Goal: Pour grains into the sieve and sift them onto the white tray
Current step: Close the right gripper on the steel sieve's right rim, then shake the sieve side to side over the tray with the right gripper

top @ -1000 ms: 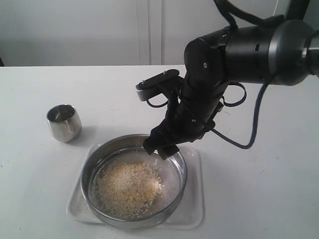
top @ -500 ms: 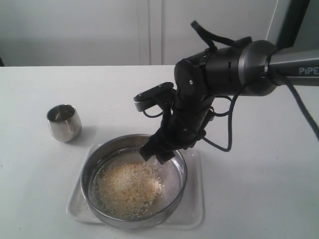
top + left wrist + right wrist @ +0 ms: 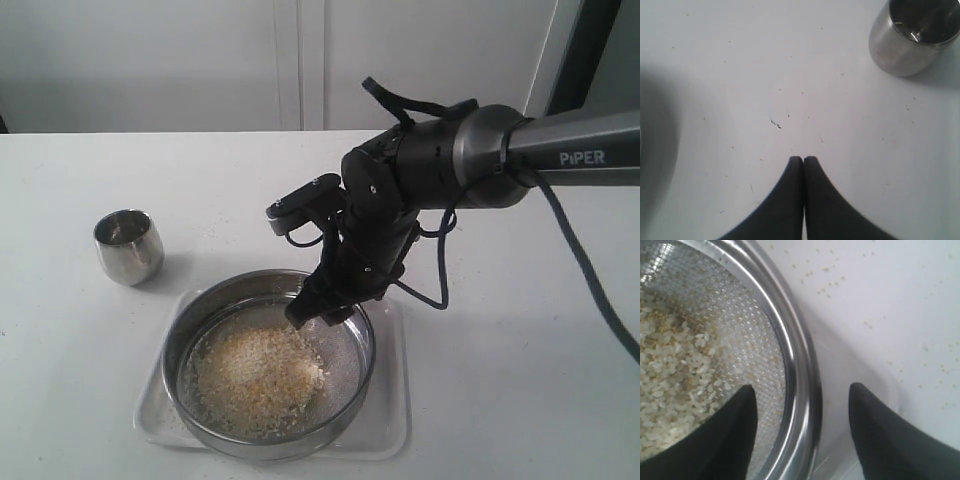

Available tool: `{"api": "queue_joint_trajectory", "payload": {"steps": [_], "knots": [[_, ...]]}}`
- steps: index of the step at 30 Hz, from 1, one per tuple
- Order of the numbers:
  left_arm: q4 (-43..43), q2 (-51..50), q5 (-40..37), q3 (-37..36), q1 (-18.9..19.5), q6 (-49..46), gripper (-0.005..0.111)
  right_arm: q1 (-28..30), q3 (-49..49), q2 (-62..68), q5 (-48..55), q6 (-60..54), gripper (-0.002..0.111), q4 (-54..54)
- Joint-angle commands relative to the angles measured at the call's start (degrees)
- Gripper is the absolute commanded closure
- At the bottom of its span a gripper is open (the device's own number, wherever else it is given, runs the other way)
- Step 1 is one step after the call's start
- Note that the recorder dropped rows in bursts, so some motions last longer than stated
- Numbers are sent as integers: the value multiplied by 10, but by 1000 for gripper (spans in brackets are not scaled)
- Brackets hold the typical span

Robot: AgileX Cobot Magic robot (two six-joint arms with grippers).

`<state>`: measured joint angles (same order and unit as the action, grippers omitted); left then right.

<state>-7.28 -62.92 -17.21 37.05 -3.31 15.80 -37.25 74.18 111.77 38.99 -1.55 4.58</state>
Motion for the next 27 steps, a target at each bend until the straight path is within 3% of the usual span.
{"api": "queue_joint_trajectory", "payload": {"steps": [1, 7, 13, 27], "knots": [[0, 6, -4, -5, 2, 2, 107, 3, 6, 10, -9, 3, 60, 20], [0, 6, -4, -5, 2, 2, 107, 7, 6, 37, -20, 16, 65, 20], [0, 6, -4, -5, 2, 2, 107, 7, 6, 38, -21, 26, 108, 20], [0, 6, -4, -5, 2, 2, 107, 7, 7, 2, -11, 49, 108, 16]]}}
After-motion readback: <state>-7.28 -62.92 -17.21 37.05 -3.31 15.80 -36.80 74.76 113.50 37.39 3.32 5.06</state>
